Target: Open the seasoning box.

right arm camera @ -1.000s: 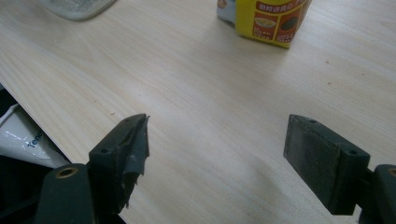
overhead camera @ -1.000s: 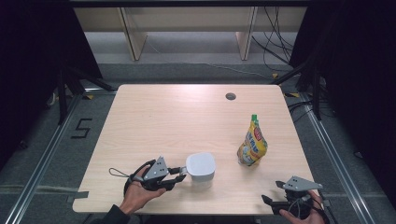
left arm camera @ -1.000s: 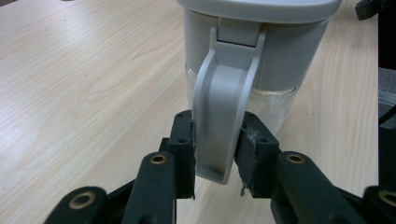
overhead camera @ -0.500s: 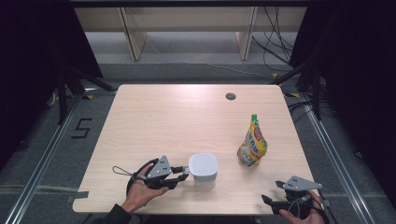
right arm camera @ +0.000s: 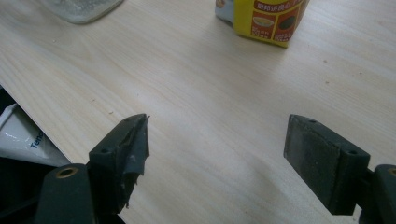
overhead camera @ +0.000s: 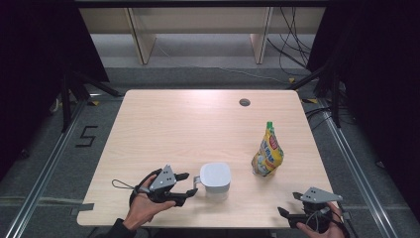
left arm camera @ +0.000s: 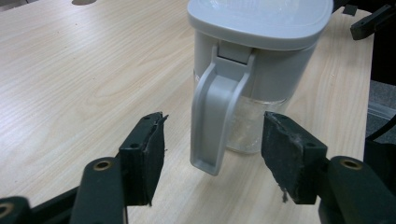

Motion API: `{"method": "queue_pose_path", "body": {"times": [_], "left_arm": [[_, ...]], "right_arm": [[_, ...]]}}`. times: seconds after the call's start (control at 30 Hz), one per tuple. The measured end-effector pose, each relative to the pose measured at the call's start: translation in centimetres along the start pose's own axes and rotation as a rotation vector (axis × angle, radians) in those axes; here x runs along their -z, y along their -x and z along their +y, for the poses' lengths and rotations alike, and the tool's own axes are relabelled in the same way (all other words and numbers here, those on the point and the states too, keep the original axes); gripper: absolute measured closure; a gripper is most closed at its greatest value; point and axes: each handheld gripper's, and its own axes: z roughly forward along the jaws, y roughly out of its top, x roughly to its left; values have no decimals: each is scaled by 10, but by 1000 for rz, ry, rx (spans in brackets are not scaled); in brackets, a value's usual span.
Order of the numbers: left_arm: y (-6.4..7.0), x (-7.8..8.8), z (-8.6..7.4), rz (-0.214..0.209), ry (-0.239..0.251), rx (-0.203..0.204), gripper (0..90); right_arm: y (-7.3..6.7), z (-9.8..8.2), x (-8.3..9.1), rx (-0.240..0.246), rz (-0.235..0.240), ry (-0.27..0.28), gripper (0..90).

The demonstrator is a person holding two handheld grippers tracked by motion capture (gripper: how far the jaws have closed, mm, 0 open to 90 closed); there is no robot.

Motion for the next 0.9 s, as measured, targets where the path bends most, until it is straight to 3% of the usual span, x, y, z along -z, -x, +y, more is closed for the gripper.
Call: {"method": "queue_pose_path", "body": {"times": [0.03, 0.17, 0.2, 0.23, 0.3, 0.33, 0.37, 0.4, 0.43, 0.47, 0.5, 0.57, 0.6, 0.63, 0.7, 0.73, 0.77, 0.8, 0.9], "left_arm": [[3, 1, 0, -1, 9, 37, 381], [7, 6, 6, -3, 31, 46, 378], [7, 6, 7, -9, 34, 30, 378], [10, 7, 8, -10, 40, 66, 379], [10, 8, 11, -2, 36, 53, 400], [11, 9, 13, 13, 35, 73, 412], [11, 9, 13, 13, 35, 73, 437], [11, 12, 15, 22, 42, 77, 476], [12, 13, 16, 20, 64, 99, 512], [12, 13, 16, 20, 64, 99, 560], [10, 15, 17, 23, 71, 65, 560], [10, 18, 19, 34, 81, 69, 673], [11, 19, 20, 44, 93, 90, 719], [9, 20, 22, 40, 96, 61, 762], [11, 21, 24, 55, 95, 99, 824], [11, 20, 26, 52, 108, 98, 845], [9, 20, 28, 55, 96, 68, 861], [10, 19, 30, 58, 104, 88, 873], [11, 19, 35, 48, 114, 94, 887]], "right_arm": [[2, 1, -1, 30, -2, 6, 233], [3, 0, -1, 42, -7, 10, 232], [3, 0, -1, 41, -13, 14, 232], [3, 0, -1, 41, -11, 14, 231], [2, 0, -2, 26, 5, 4, 231], [3, 1, -2, 37, -5, 11, 231], [3, 1, -2, 40, -6, 12, 231], [-1, 0, -1, -8, 2, 0, 231], [-1, 0, -1, -17, 2, -6, 231], [-1, 0, -1, -17, 2, -6, 231], [0, 0, -2, -3, 1, -3, 231], [-1, 0, -1, -17, 1, -5, 230], [0, 1, -2, -5, 0, -2, 230], [2, 1, -2, 32, -7, 11, 230], [2, 1, -2, 22, -5, 6, 229], [2, 0, -4, 15, 10, 16, 229], [3, 1, -3, 24, 14, 7, 229], [3, 0, -3, 35, -10, 17, 229], [1, 0, -2, -1, -4, 1, 230]]}}
